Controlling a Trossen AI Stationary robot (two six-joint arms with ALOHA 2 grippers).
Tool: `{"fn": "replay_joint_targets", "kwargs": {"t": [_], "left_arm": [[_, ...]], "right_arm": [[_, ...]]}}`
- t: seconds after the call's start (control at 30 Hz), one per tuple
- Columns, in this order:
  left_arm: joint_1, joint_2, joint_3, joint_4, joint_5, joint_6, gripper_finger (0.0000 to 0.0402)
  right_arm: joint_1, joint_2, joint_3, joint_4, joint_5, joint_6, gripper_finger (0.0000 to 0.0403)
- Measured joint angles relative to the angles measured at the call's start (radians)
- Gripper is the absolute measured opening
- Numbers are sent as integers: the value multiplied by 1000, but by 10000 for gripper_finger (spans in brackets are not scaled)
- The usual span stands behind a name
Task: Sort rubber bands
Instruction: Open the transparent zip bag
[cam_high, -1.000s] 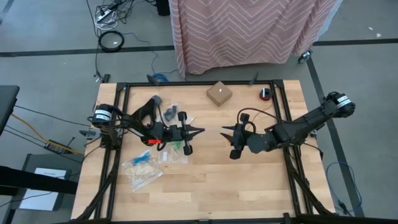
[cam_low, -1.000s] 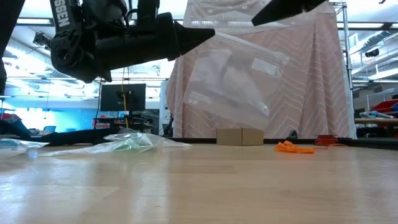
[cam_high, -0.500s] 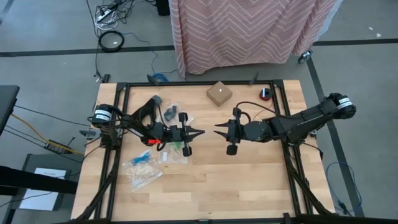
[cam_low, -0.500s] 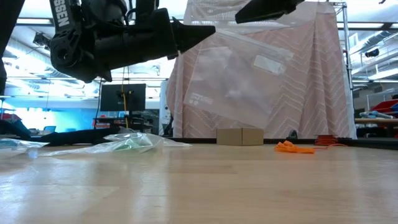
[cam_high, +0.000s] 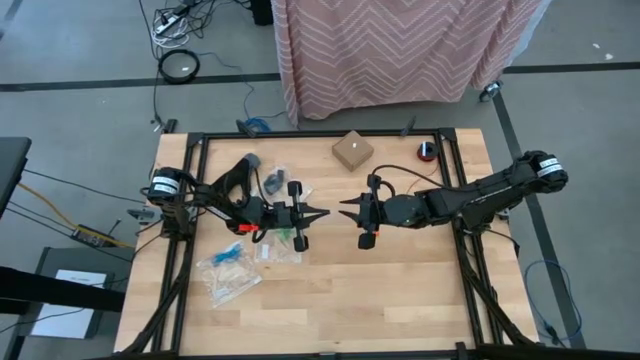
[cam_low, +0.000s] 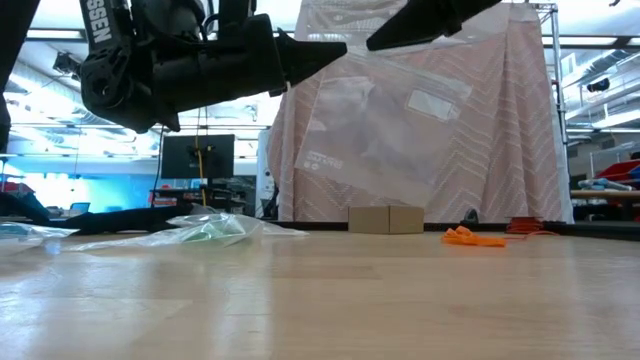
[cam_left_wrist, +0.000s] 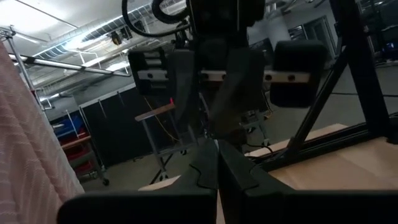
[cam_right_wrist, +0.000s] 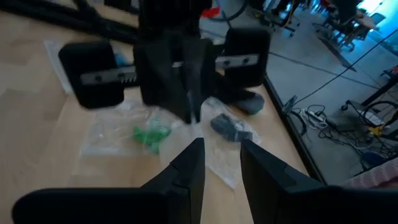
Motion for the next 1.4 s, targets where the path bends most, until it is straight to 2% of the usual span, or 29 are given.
{"fn": "replay_joint_targets", "kwargs": {"t": [0.93,1.13,1.4], "left_arm": [[0,0,0,5,4,4,4],[0,0,0,12,10,4,4],[-1,0,0,16,34,0,4]], "right_arm": [[-20,2,0,-54,-1,21,88],[-49,17,0,-85,-39,62,83],[-54,21,0,-59,-17,58,82]]}}
